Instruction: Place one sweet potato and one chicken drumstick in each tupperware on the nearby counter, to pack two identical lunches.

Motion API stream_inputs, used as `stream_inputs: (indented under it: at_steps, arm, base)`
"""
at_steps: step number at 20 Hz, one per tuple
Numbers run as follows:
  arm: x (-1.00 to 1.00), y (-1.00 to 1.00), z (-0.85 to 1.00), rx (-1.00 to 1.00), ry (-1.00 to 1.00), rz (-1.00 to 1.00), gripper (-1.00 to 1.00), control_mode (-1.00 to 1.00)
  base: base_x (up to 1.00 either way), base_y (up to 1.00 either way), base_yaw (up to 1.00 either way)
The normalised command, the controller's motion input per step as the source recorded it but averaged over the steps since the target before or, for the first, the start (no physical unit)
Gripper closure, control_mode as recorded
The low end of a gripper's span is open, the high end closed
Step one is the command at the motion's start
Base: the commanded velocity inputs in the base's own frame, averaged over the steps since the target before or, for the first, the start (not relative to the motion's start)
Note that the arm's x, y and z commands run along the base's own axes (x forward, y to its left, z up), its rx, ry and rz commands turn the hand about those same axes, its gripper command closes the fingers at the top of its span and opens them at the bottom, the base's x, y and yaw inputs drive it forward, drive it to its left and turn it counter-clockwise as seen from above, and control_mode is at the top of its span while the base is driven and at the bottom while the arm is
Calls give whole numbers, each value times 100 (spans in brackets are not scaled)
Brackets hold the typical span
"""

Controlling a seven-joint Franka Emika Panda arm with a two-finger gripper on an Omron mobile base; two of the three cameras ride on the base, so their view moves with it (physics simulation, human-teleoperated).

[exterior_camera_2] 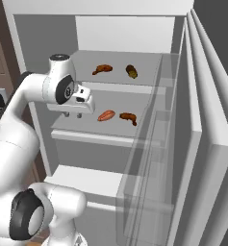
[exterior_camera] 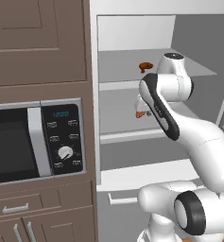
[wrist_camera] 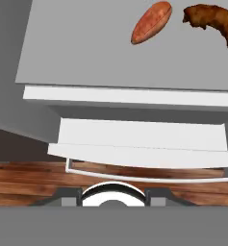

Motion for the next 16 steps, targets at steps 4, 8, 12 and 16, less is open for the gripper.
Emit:
stream_inputs:
  at_steps: [4, 8, 12, 16]
  arm:
    - [-10, -1, 0, 0, -18, 0, -100, -100]
    - [-33, -8, 3, 0, -44, 0, -100, -100]
    - [-6, 0, 43, 1, -48, -1, -100, -100]
    - [2, 0, 63, 0, -31, -3, -100, -100]
  base:
    - [0, 0, 0]
    - [0, 0, 0]
    - [0, 0, 0]
    - [0, 0, 0]
